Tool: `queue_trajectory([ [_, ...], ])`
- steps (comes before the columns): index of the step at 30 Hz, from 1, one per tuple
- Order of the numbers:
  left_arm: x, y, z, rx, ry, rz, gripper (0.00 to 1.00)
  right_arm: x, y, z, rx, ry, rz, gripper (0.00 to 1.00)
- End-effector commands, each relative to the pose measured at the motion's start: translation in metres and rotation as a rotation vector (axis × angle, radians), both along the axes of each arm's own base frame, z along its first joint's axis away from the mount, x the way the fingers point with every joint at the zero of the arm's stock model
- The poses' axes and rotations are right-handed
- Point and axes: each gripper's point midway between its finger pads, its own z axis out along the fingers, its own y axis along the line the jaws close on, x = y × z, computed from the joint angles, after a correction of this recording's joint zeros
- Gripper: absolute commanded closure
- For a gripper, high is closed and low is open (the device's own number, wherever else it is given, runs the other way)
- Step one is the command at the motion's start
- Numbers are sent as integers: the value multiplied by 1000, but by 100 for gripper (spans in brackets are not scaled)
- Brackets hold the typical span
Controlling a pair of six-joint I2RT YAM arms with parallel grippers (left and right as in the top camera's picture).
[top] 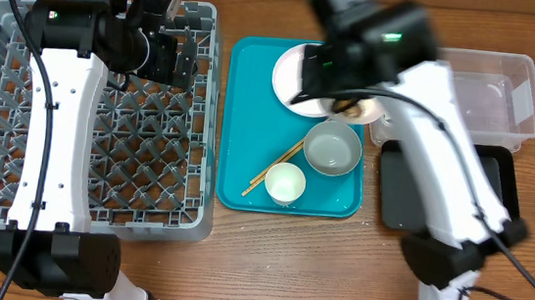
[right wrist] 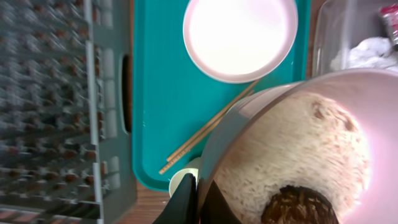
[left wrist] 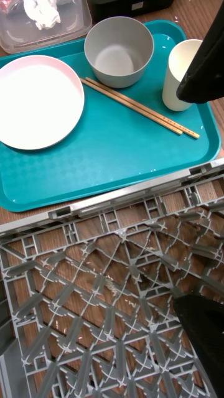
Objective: Sort waste into correct bins and load items into the dishwasher
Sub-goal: 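Tip the rice bowl over the black tray to dump the scraps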
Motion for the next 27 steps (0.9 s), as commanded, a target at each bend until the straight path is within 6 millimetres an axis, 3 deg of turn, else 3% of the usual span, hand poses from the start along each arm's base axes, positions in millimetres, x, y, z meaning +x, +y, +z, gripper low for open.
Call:
queue_trajectory([
  [1,3,0,6,-1,-15,12,0,-14,-15,31,77,-42,30,96],
  [6,3,0,6,-1,-15,12,0,-38,-56,43,71,-47,-40,96],
  [10,3,0,6,-1,-15,12,0,-69,-97,30,43,2,-116,96],
  [14,3,0,6,-1,-15,12,0,-87,-121,13,42,-21,-145,96],
  [17,3,0,6,-1,-15,12,0,-91,-124,-2,83,-50,-120,96],
  [27,3,0,6,-1,-15,12,0,-83,-132,-82,337,-15,-35,96],
])
